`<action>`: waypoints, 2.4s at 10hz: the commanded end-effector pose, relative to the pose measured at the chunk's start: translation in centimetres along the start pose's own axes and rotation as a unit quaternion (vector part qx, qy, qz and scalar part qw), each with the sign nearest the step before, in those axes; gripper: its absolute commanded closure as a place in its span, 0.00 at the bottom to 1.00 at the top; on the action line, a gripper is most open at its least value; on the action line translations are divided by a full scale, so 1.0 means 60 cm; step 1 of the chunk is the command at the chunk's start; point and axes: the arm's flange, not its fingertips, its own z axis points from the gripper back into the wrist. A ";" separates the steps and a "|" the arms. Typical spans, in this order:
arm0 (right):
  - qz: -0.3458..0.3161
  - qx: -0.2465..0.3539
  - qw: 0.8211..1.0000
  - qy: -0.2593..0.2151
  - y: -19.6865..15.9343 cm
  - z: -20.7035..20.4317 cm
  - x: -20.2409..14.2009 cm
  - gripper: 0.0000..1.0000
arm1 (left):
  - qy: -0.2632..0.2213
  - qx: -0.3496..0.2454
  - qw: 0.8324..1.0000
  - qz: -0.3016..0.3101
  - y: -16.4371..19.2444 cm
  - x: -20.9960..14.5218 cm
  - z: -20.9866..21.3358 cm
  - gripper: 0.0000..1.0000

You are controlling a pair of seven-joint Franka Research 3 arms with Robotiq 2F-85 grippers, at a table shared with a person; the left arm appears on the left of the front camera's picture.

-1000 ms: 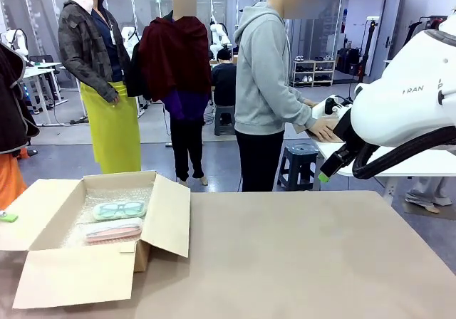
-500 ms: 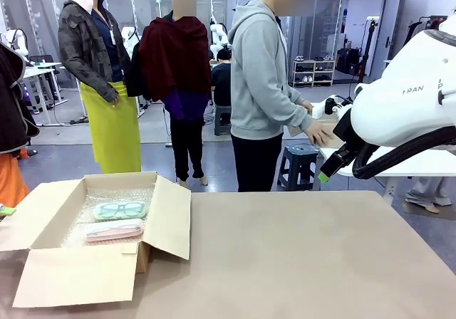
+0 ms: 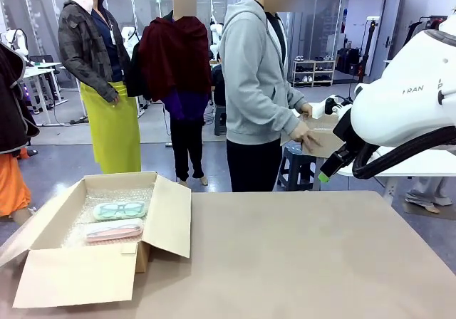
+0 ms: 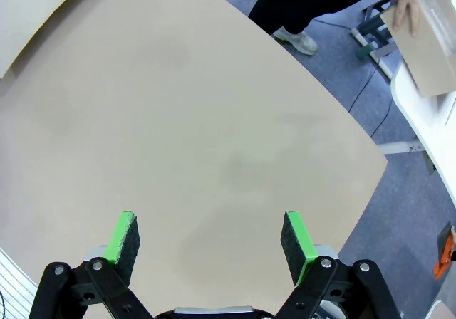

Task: Pack the glasses set securely to prepare it for shipping.
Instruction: Position the Package Box on the left side of the table.

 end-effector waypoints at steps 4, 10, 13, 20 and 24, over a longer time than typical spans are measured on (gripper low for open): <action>-0.004 -0.003 1.000 0.003 0.002 0.000 0.004 0.00 | -0.016 0.013 0.999 -0.025 -0.052 0.004 0.035 0.00; -0.004 -0.003 1.000 0.003 0.002 0.000 0.004 0.00 | -0.016 0.013 0.999 -0.025 -0.052 0.004 0.035 0.00; -0.004 -0.003 1.000 0.003 0.002 0.000 0.004 0.00 | -0.016 0.013 0.999 -0.025 -0.052 0.004 0.035 0.00; -0.004 -0.003 1.000 0.003 0.002 0.000 0.004 0.00 | 0.046 0.065 0.970 -0.231 -0.297 0.135 0.004 0.00; -0.004 -0.003 1.000 0.003 0.002 0.000 0.004 0.00 | 0.135 0.159 0.869 -0.449 -0.560 0.111 -0.124 0.00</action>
